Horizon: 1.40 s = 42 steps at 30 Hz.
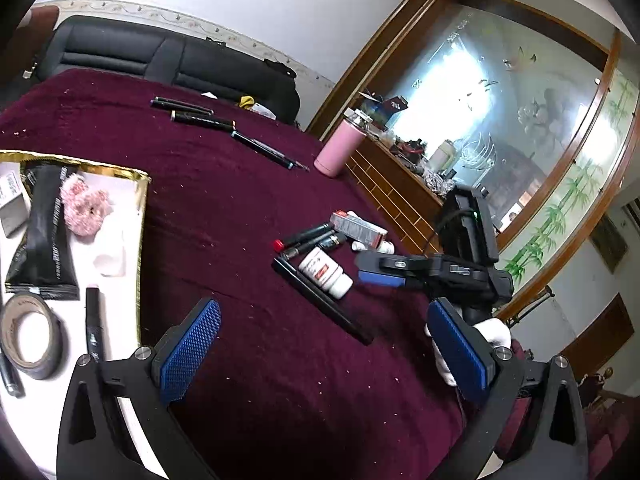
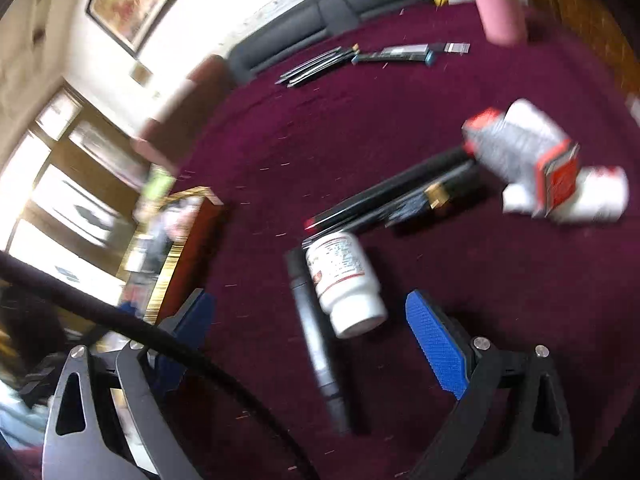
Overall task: Organize objects
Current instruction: 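Move the right gripper to the white bottles and grasp a white pill bottle, then grasp a black marker with the left gripper while the right holds the bottle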
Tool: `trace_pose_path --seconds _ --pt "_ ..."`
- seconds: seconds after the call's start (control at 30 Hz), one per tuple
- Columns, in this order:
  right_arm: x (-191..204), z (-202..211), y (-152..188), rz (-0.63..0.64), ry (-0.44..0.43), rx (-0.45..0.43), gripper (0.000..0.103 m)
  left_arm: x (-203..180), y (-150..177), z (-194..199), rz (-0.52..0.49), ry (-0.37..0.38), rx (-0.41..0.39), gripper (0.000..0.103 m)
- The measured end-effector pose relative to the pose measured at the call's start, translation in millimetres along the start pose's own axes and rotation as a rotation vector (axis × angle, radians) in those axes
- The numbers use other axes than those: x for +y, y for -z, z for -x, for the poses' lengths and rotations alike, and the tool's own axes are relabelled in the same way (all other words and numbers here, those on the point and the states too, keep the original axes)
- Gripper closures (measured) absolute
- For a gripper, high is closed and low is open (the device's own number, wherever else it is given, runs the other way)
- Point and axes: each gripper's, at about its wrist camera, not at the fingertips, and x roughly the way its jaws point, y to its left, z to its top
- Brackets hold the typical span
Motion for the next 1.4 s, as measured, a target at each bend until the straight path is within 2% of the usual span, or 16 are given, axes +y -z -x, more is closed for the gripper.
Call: trace_pose_path --seconds 0.07,0.1,0.13,0.2,0.33,0.5,0.6,0.8,0.9,0.97,1.0,1.07,1.13,1.2,1.4 --pt "6.6 -5.6 1.8 0.051 0.075 0.033 0.034 -0.2 1.9 -2.5 0.011 0.003 0.005 0.002" --pt "10.2 -12.8 3.1 0.083 0.141 0.059 0.052 0.1 3.2 -3.5 0.016 0.003 0.007 0.002" --pt "11.0 -21.0 2.1 0.099 0.180 0.079 0.064 0.8 4.0 -4.3 0.021 0.001 0.011 0.002" --pt "12.6 -36.1 -4.8 0.114 0.234 0.095 0.069 -0.2 4.9 -8.7 0.037 -0.006 0.023 0.002" --pt "11.1 -39.3 -4.3 0.079 0.260 0.077 0.069 -7.1 4.5 -27.3 0.049 -0.070 0.081 0.002" --pt "-17.6 -16.6 9.3 -0.001 0.266 0.068 0.069 -10.9 6.3 -78.3 0.090 -0.146 0.199 0.002" --pt "-28.5 -2.4 11.7 -0.039 0.266 0.060 0.069 -18.5 7.0 -107.9 0.053 -0.195 0.226 0.003" --pt "-46.4 20.7 24.1 -0.091 0.218 0.034 0.069 -44.5 5.9 -162.9 -0.110 -0.311 0.280 0.005" --pt "-49.3 21.0 24.3 -0.104 0.209 0.018 0.069 -52.8 10.3 -178.0 -0.204 -0.351 0.304 0.018" --pt "-50.8 22.3 25.6 -0.108 0.195 0.015 0.069 -60.0 11.0 -180.0 -0.331 -0.416 0.317 0.049" --pt "-50.0 22.2 26.1 -0.101 0.197 0.013 0.069 -60.5 9.7 -177.7 -0.350 -0.415 0.318 0.055" --pt "-46.9 20.7 26.5 -0.087 0.211 0.012 0.069 -55.0 2.8 -171.8 -0.343 -0.385 0.327 0.075" --pt "-43.3 19.5 26.7 -0.072 0.232 0.014 0.068 -48.5 -0.7 -168.0 -0.322 -0.362 0.336 0.086" --pt "-40.7 17.7 26.2 -0.062 0.248 0.016 0.068 -41.5 -2.2 -158.3 -0.306 -0.348 0.344 0.092" --pt "-34.9 9.7 20.9 -0.048 0.289 0.006 0.068 -32.4 4.6 -140.5 -0.281 -0.335 0.339 0.092"
